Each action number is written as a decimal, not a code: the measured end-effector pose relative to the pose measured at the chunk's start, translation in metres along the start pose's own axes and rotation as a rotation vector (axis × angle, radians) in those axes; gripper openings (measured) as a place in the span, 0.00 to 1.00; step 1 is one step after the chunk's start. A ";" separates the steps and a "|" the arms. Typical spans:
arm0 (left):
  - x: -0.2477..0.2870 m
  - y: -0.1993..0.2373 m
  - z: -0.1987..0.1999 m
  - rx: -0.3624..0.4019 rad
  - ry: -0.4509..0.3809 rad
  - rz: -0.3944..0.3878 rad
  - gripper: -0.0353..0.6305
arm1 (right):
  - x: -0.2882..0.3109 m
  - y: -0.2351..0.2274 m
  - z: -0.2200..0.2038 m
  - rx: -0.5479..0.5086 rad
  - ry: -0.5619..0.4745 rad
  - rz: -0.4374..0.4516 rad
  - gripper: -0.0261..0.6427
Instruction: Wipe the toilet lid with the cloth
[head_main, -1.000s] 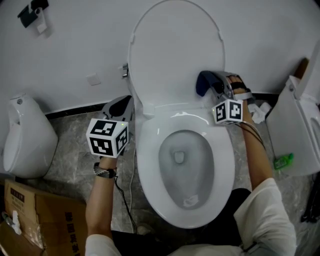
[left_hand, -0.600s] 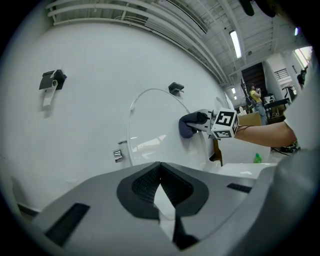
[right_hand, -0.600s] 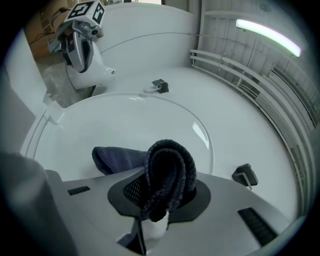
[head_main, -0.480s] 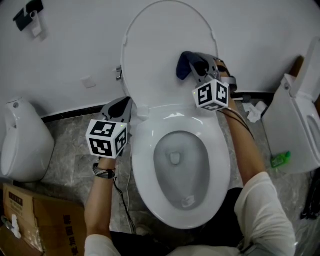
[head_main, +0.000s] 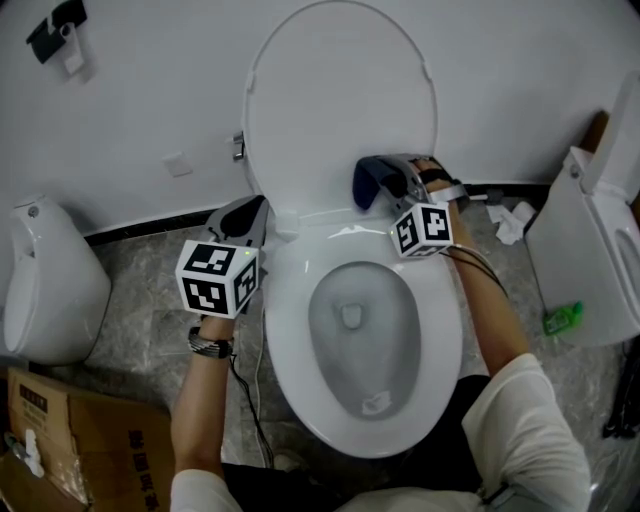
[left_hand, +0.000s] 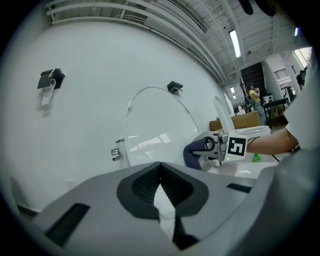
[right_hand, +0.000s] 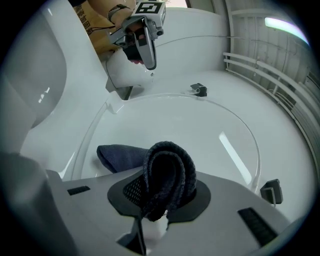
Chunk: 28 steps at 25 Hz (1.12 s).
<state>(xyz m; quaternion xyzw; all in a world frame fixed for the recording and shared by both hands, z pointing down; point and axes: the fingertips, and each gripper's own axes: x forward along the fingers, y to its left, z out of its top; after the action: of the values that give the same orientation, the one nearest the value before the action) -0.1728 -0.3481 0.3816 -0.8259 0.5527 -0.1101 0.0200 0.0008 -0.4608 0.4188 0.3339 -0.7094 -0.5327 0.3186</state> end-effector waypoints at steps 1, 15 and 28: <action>0.000 0.000 0.000 0.000 0.000 -0.001 0.06 | -0.003 -0.002 -0.005 -0.003 0.006 -0.003 0.17; -0.003 0.009 -0.002 0.006 -0.010 0.015 0.06 | 0.003 -0.123 0.007 0.180 -0.032 -0.293 0.17; -0.012 0.026 -0.008 -0.001 -0.003 0.045 0.06 | 0.044 0.008 0.094 -0.110 -0.131 -0.010 0.17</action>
<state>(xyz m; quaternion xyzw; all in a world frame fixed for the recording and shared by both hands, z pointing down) -0.2021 -0.3463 0.3831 -0.8133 0.5713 -0.1081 0.0226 -0.1016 -0.4439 0.4090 0.2839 -0.6965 -0.5933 0.2868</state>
